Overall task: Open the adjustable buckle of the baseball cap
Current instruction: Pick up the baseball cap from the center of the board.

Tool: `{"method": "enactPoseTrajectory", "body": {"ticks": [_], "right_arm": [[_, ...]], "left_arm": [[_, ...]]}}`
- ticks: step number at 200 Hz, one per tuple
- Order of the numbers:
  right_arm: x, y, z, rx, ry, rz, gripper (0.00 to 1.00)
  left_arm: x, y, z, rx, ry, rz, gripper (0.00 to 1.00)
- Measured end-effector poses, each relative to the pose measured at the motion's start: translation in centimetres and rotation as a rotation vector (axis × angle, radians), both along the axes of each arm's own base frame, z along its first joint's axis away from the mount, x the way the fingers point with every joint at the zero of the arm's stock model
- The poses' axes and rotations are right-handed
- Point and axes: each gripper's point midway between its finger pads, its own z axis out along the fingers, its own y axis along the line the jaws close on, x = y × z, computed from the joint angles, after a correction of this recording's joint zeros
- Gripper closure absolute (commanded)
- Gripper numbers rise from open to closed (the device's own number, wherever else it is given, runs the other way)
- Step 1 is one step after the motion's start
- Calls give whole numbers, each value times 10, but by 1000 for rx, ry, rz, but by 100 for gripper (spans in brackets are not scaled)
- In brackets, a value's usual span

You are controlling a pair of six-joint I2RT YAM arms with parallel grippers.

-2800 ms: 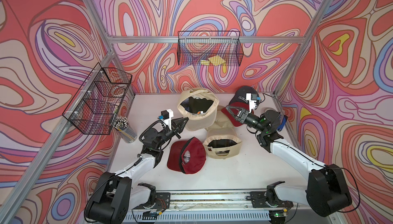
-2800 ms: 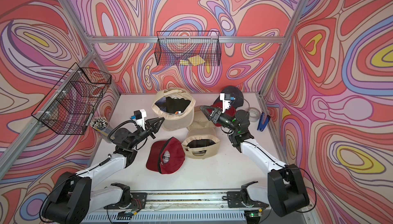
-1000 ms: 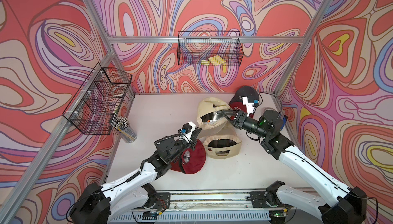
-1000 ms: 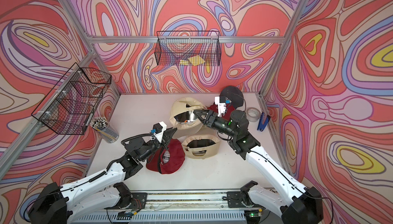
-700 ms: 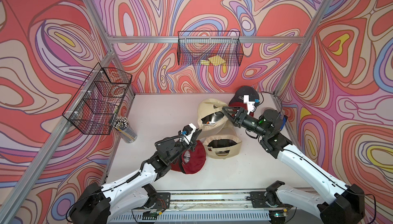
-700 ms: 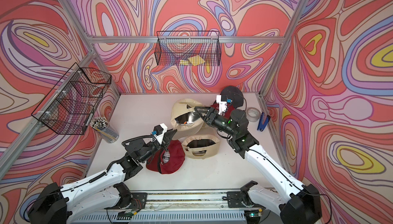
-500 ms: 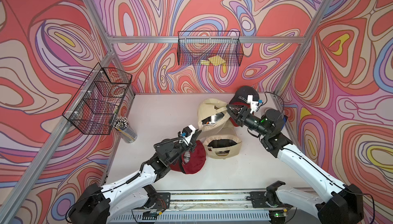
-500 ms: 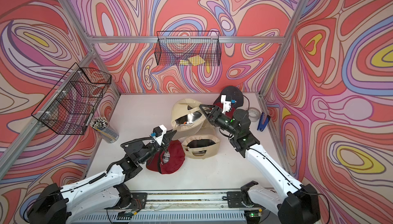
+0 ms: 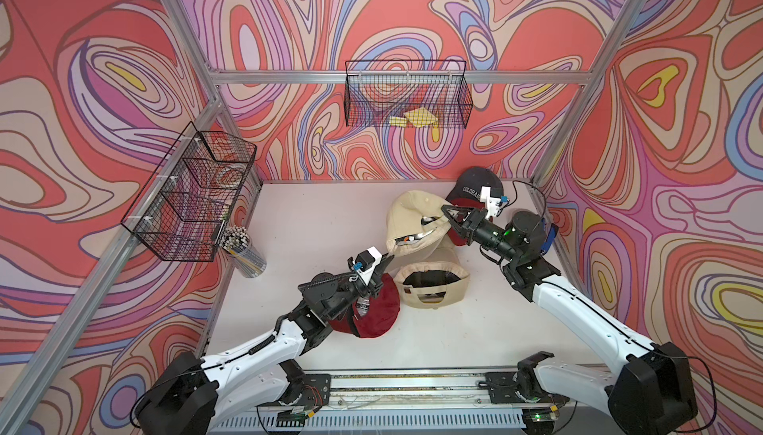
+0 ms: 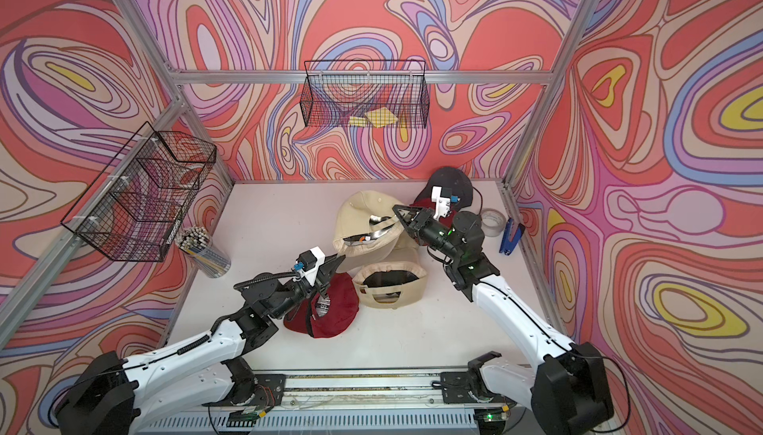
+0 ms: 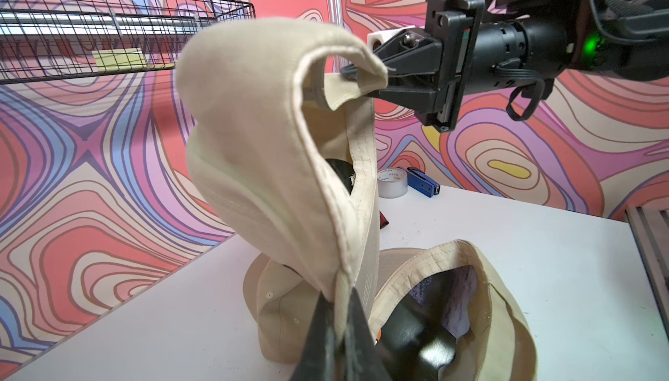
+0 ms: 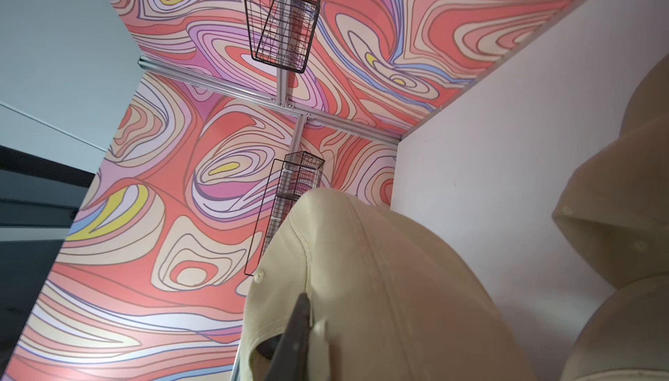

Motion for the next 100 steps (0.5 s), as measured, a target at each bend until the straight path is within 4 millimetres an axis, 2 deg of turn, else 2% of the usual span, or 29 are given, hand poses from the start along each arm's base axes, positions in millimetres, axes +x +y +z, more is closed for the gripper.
{"method": "enactPoseTrajectory", "body": {"ticks": [22,34,46,77,100], "right_arm": [[4,7,17,-37,-79,34,100],[6,13,31,-67,-149,62,100],[6,18,44,-103,-219,89,100],[-1,26,77,-263,-439,143,100],[-10,31,90,-375,-573,197,100]], "left_arm": [[0,-2,-1,7,-7,-4,53],[0,-2,-2,6,-3,-5,38],[0,-2,-1,0,-1,0,28],[2,3,8,-25,7,24,24],[1,4,37,-69,15,21,25]]}}
